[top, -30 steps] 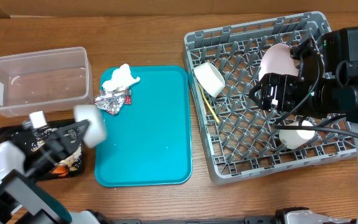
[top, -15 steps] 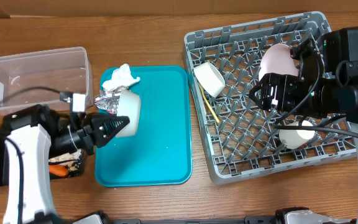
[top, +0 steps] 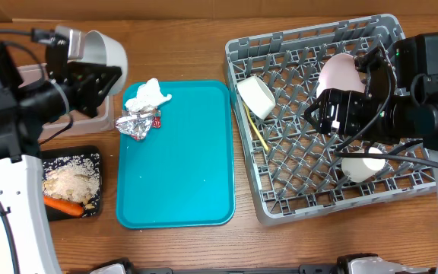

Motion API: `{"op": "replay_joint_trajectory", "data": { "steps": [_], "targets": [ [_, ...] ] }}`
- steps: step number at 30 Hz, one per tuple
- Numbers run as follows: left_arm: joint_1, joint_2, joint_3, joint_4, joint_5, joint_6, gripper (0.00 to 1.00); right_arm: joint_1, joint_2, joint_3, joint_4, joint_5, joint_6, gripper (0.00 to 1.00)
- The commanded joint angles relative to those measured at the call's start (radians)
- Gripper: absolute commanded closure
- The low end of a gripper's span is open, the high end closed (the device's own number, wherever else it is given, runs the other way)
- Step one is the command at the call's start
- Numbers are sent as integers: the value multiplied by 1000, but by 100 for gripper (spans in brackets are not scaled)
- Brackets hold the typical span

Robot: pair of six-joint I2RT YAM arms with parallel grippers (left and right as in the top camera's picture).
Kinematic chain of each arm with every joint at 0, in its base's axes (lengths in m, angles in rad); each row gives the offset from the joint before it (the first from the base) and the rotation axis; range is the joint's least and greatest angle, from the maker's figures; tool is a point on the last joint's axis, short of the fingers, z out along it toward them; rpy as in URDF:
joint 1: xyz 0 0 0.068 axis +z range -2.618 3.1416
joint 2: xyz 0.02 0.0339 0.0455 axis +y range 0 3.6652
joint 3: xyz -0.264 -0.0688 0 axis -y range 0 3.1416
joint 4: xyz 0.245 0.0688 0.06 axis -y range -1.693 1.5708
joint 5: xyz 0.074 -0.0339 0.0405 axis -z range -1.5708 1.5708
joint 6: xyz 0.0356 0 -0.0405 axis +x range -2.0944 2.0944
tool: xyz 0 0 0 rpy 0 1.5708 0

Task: Sort waste into correct bins and load items into the dishwasher rack
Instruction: 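Carry the second bowl over the tray into the dish rack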

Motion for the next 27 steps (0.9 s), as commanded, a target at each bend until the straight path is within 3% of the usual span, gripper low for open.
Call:
{"op": "replay_joint_trajectory", "data": {
  "steps": [1, 8, 14, 18, 22, 27],
  "targets": [
    [-129, 7, 24, 15, -152, -260, 96, 4, 1, 5, 5, -13, 1, 0],
    [-439, 63, 2, 80, -345, -526, 96, 3, 1, 5, -2, -16, 5, 0],
    [-623, 33, 1, -12, -655, -542, 96, 3, 0, 5, -2, -24, 5, 0],
    [-723, -12, -10, -98, -785, -542, 96, 4, -1, 5, -3, -24, 5, 0],
    [-733, -43, -105, -40, -666, -546, 96, 4, -1, 5, -2, -24, 5, 0],
    [-649, -59, -343, 286, -315, -565, 95, 4, -1, 5, -2, -24, 5, 0]
  ]
}}
